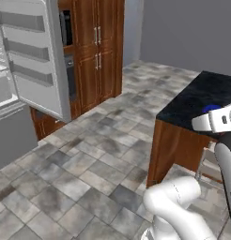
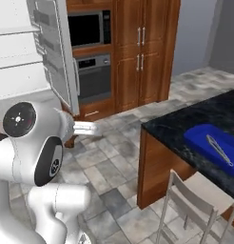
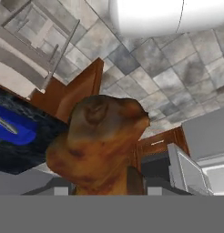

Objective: Gather the bell pepper and corn from the fridge and place them on a tray on the dining counter. Then gather the chicken drumsticks from the fridge and place them on the other tray.

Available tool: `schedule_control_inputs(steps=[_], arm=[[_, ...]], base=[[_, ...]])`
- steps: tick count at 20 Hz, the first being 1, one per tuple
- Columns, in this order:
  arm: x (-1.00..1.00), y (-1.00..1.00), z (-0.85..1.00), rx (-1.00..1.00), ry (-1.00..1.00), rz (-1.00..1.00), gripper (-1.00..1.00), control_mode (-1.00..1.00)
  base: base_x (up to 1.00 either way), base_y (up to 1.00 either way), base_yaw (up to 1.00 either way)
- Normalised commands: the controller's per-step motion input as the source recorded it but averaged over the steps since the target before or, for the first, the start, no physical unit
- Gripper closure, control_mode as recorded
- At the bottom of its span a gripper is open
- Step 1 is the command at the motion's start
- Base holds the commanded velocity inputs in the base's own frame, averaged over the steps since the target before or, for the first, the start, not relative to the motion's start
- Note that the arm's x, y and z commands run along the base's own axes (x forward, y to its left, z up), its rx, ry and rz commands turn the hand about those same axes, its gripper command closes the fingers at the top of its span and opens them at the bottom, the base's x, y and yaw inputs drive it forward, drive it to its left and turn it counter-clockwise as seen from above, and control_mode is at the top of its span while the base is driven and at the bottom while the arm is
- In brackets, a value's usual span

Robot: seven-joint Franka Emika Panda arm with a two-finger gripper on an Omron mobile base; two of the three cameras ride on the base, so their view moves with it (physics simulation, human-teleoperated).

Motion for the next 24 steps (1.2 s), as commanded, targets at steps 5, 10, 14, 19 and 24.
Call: schedule_control_inputs(steps=[5, 10, 14, 19, 24], arm=[[0.00, 0.00, 0.00, 0.00, 0.00, 0.00, 1.00, 1.00], [0.00, 0.00, 0.00, 0.00, 0.00, 0.00, 1.00, 1.00], [0.00, 0.00, 0.00, 0.00, 0.00, 0.00, 1.00, 1.00], [0.00, 0.00, 0.00, 0.00, 0.00, 0.00, 1.00, 1.00], [0.00, 0.00, 0.00, 0.00, 0.00, 0.00, 1.00, 1.00]], base=[[-0.33, -0.05, -0.42], [0.09, 0.00, -0.37], [0.33, 0.00, -0.39], [0.36, 0.00, -0.42], [0.50, 0.05, -0.38]])
